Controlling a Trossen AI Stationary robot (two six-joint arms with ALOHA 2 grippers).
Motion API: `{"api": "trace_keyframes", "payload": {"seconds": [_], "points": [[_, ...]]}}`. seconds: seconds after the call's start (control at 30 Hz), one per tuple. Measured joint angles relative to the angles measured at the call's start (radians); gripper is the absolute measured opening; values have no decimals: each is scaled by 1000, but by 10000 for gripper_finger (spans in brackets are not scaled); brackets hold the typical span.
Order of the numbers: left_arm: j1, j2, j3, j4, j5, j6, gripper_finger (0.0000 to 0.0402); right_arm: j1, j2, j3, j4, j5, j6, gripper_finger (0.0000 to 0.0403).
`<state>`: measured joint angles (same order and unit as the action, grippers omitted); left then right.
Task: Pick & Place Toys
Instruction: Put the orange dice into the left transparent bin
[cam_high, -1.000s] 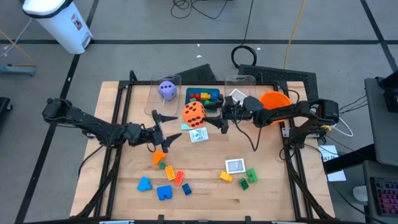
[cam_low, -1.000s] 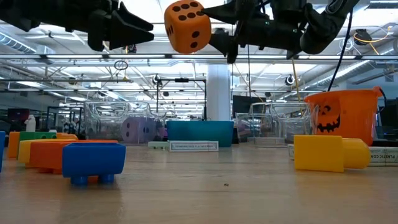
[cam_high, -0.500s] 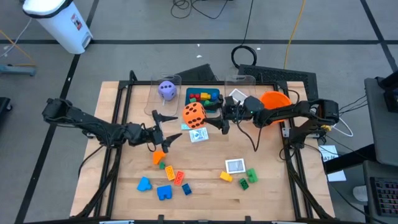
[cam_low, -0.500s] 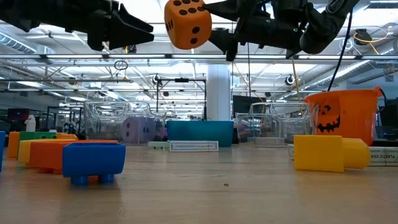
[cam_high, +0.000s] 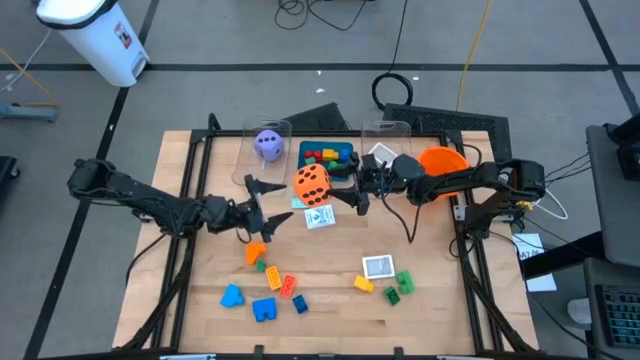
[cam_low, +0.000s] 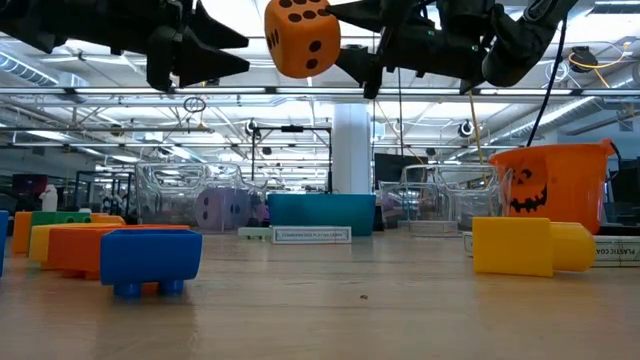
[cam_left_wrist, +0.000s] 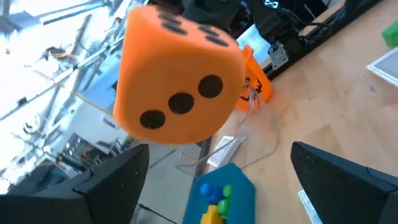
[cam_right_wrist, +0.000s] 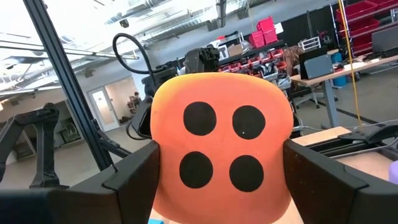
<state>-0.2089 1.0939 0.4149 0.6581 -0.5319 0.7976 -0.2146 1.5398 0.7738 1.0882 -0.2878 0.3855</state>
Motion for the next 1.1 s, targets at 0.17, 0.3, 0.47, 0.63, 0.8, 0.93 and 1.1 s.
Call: {"api": "trace_keyframes", "payload": {"seconds": [0.17, 0.3, 0.47, 0.63, 0.8, 0.93, 1.1], "points": [[0, 0, 0, 69, 1, 56, 399, 0, 0, 0, 7, 1, -1, 290], [0, 0, 0, 159, 0, 88, 400, 0, 0, 0, 31, 2, -13, 290], [2, 0, 0, 168, 8, 88, 400, 0, 0, 0, 85, 2, -16, 290], [28, 0, 0, 194, 43, 96, 400, 0, 0, 0, 102, 2, -16, 290], [62, 0, 0, 227, 95, 107, 400, 15, 0, 0, 133, 6, -26, 290], [74, 0, 0, 227, 120, 126, 400, 30, 0, 0, 143, 35, -31, 290], [77, 0, 0, 233, 198, 172, 400, 33, 0, 0, 142, 53, -31, 290]]}}
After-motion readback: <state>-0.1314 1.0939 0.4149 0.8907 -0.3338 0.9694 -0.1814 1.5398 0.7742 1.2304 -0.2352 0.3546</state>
